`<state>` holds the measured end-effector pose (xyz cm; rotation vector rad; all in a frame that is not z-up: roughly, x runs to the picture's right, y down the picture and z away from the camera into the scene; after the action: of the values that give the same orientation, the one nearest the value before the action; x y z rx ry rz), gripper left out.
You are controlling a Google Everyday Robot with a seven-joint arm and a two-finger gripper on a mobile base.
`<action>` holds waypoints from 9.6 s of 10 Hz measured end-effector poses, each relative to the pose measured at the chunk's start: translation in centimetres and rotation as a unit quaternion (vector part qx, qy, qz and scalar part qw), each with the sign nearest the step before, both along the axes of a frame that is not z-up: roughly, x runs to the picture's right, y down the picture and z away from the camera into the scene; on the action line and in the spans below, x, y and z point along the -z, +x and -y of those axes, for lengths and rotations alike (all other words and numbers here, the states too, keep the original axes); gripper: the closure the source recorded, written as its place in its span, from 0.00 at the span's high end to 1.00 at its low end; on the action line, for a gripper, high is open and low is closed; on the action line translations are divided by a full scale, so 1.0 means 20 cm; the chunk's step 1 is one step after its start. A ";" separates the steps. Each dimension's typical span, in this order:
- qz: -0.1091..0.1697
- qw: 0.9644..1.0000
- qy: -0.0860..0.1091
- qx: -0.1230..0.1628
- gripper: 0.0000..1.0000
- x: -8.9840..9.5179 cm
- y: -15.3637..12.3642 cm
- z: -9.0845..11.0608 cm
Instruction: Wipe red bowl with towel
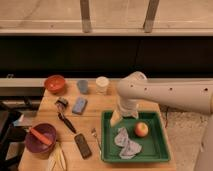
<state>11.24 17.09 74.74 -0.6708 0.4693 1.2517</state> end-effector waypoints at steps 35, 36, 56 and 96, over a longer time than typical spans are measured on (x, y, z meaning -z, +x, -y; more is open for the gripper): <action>0.094 0.983 0.154 -0.010 0.00 0.06 -0.53 0.88; 0.092 0.984 0.154 -0.011 0.00 0.06 -0.52 0.88; 0.262 0.935 0.219 0.094 0.00 -0.19 -1.86 1.21; 0.252 0.944 0.213 0.006 0.00 -1.01 -2.13 1.23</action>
<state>-31.45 -7.44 95.00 -0.5851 -0.2190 1.0703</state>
